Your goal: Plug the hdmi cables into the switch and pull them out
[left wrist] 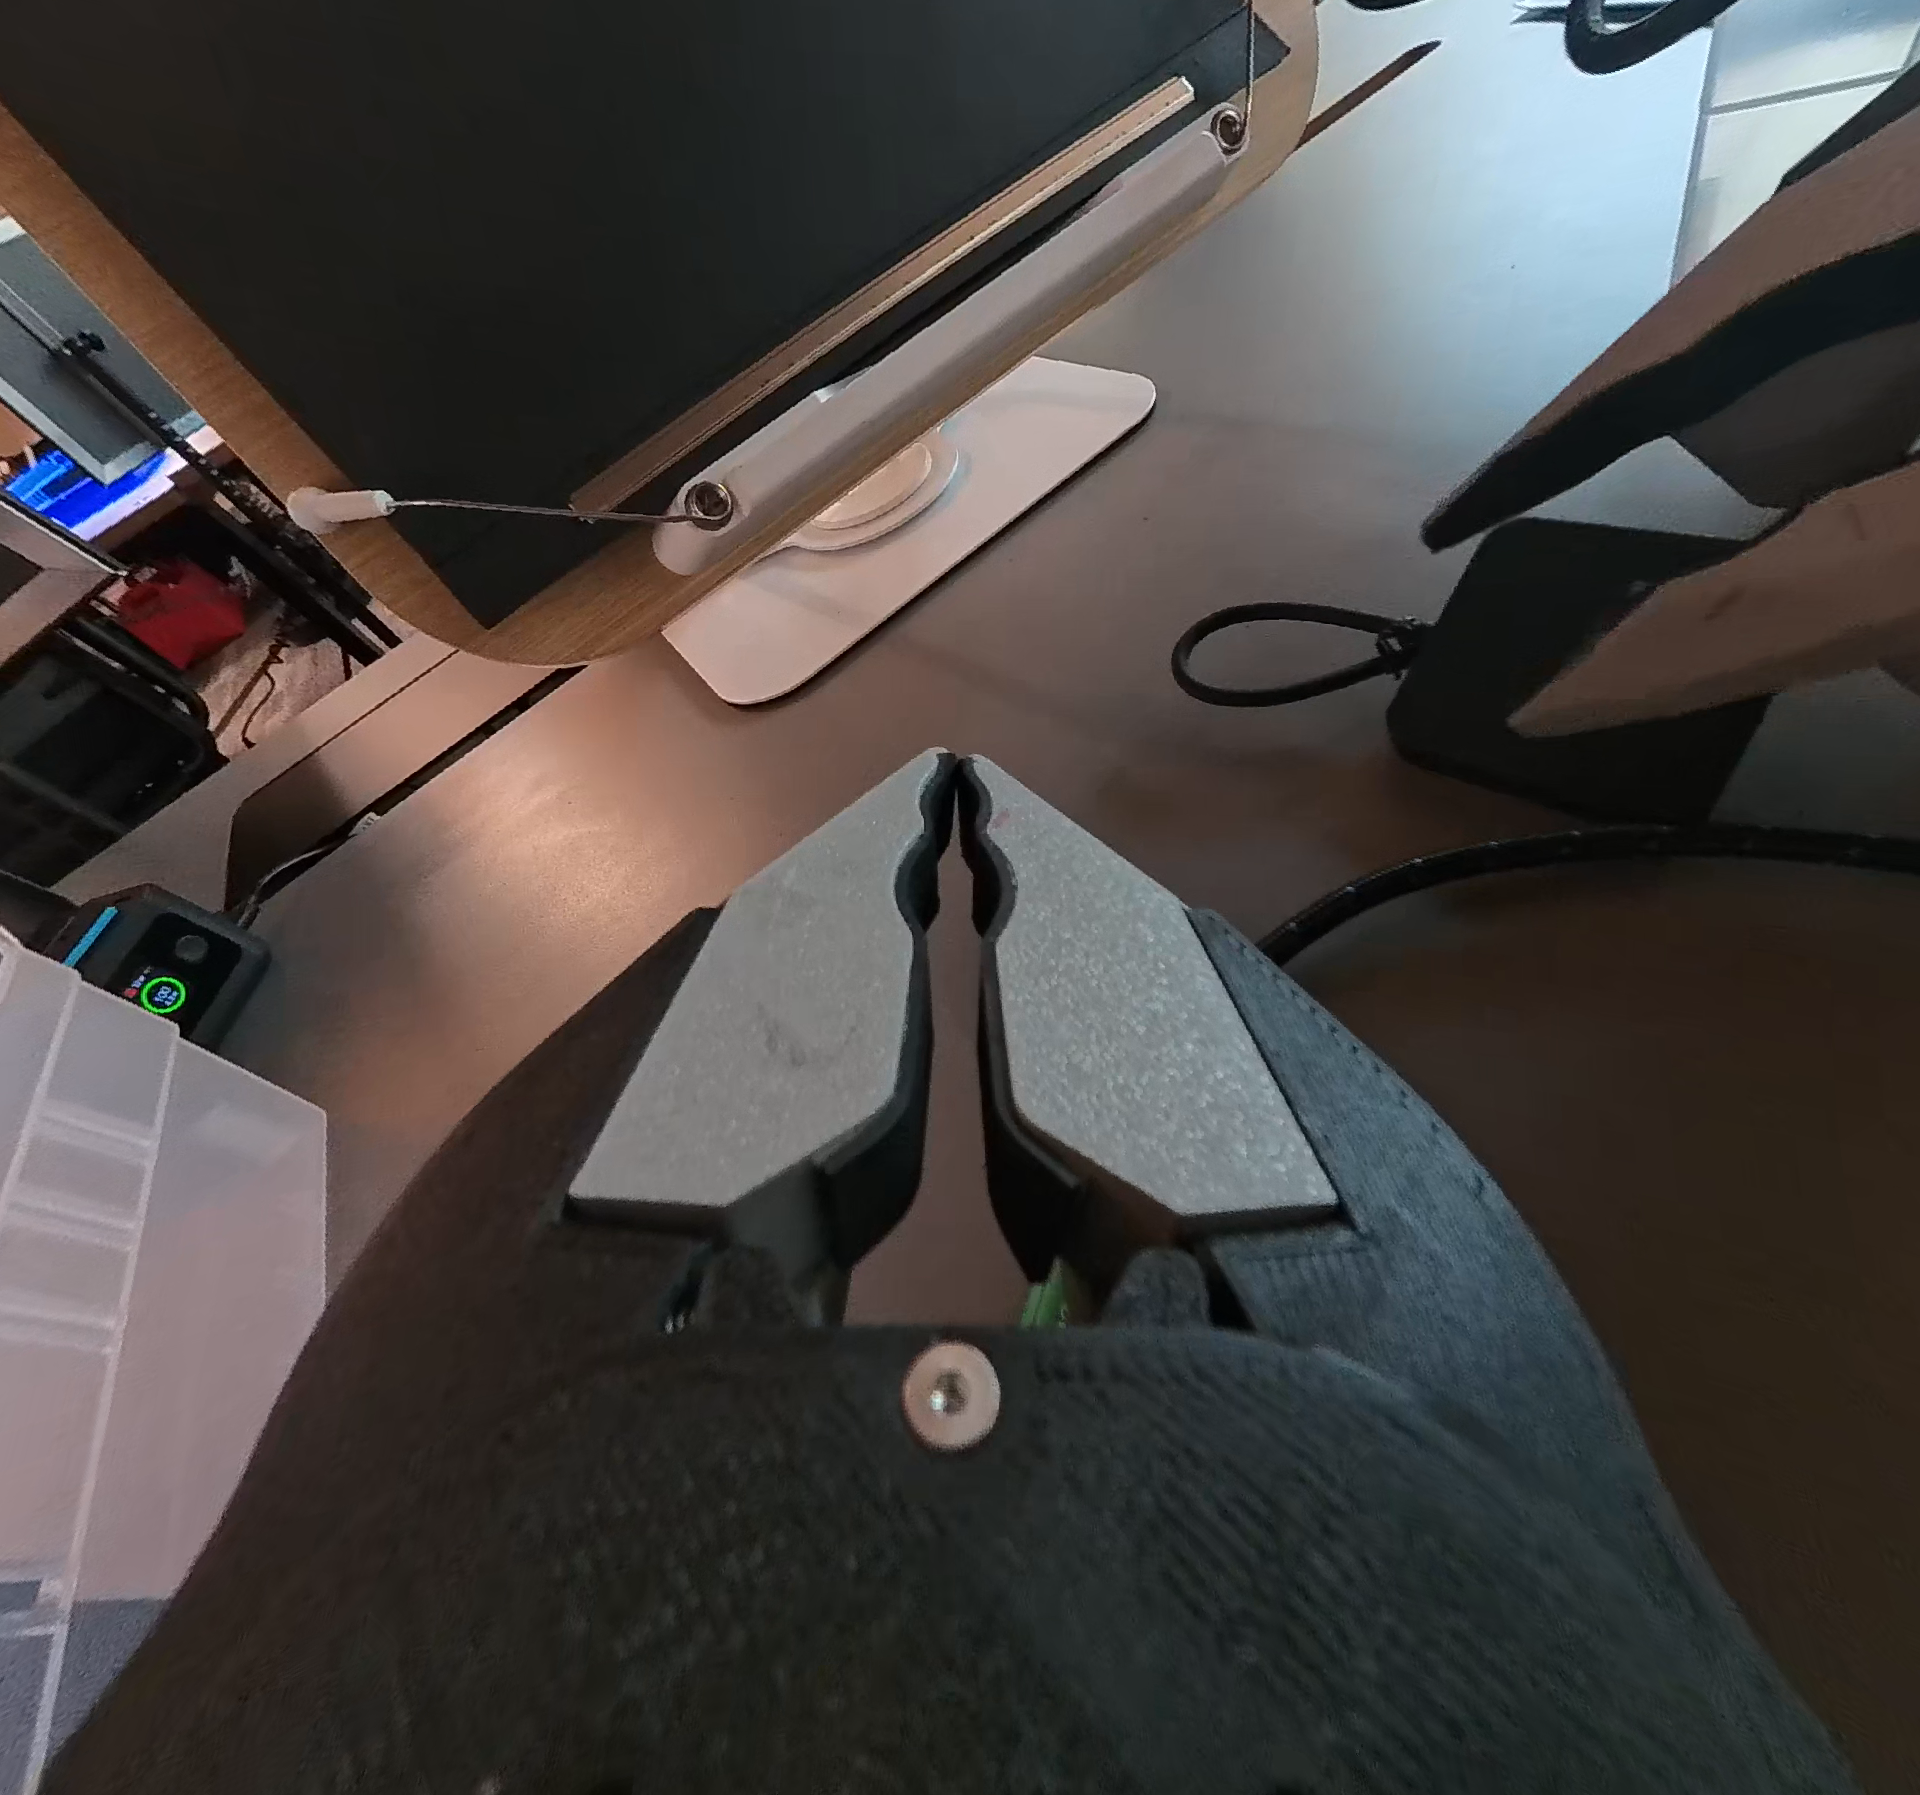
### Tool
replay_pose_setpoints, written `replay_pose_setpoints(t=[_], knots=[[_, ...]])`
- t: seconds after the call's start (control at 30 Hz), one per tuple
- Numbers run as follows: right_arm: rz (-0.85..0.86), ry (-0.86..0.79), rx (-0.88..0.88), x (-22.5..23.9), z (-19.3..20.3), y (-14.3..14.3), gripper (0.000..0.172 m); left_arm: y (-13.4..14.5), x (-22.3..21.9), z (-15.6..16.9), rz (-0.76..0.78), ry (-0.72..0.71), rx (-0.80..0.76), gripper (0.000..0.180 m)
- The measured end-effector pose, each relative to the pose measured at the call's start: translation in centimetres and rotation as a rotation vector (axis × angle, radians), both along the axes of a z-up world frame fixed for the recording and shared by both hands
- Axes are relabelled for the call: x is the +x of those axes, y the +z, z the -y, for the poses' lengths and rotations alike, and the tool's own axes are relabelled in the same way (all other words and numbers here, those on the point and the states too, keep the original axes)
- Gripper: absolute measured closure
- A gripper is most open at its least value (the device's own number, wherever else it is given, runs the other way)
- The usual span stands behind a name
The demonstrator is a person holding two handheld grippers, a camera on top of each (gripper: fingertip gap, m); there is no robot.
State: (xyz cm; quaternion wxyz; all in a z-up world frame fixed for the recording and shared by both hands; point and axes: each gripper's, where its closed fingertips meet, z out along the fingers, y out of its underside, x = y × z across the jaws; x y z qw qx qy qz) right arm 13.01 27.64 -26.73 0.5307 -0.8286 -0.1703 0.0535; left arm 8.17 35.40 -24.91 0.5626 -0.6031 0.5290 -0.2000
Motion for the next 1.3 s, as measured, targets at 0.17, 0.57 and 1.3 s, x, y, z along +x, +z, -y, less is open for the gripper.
replay_pose_setpoints(t=[0.17, 0.57, 1.3], knots=[[0.008, 0.001, 0.000, 0.0, 0.0, 0.0, 0.128, -0.1, 0.0, 0.0, -0.017, -0.003, 0.026, 0.180], [0.001, -0.061, -0.029, 1.3, -0.2, -0.5, 0.112, -0.1, 0.1, 0.1, -0.015, -0.005, 0.025, 0.180], [-0.118, -0.095, -0.131, 5.2, 1.2, -0.2, 0.122, 0.1, 0.3, 0.6, 0.009, -0.030, -0.010, 0.180]])
